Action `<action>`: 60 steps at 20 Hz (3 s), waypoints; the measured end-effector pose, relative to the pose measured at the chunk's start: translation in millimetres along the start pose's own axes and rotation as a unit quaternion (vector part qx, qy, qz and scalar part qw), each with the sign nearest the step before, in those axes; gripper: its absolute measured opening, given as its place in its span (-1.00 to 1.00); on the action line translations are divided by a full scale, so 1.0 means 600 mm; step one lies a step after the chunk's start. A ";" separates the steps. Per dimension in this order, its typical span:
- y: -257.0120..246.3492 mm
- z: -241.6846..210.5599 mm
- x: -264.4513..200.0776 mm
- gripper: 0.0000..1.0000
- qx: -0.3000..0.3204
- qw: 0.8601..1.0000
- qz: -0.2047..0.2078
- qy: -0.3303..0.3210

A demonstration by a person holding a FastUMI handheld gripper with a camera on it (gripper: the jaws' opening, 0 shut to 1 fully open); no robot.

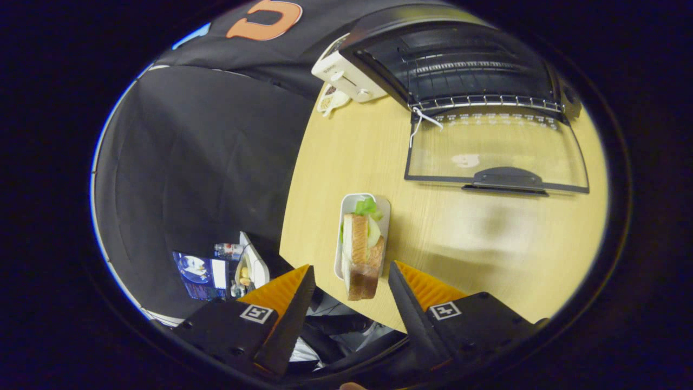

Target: Open the toaster oven, put the food inside, and close the toaster oven door.

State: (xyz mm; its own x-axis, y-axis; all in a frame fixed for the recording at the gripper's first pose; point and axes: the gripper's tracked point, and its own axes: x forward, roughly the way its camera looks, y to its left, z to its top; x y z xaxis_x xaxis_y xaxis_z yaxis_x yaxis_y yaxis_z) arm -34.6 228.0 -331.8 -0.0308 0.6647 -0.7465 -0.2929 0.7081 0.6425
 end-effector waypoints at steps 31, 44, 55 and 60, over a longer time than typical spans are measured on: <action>-0.030 0.166 -0.286 -0.53 0.214 0.926 0.172 -0.260; -0.184 0.381 -0.169 -0.53 0.301 0.841 0.177 -0.414; -0.232 0.480 -0.133 -0.53 0.364 0.757 0.211 -0.501; -0.243 0.486 -0.117 -0.39 0.371 0.763 0.192 -0.493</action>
State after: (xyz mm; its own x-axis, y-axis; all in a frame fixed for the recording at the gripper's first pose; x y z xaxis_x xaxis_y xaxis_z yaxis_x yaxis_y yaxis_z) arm 288.6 147.6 -322.3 0.8625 0.4553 -0.2208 0.1903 0.1125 0.9753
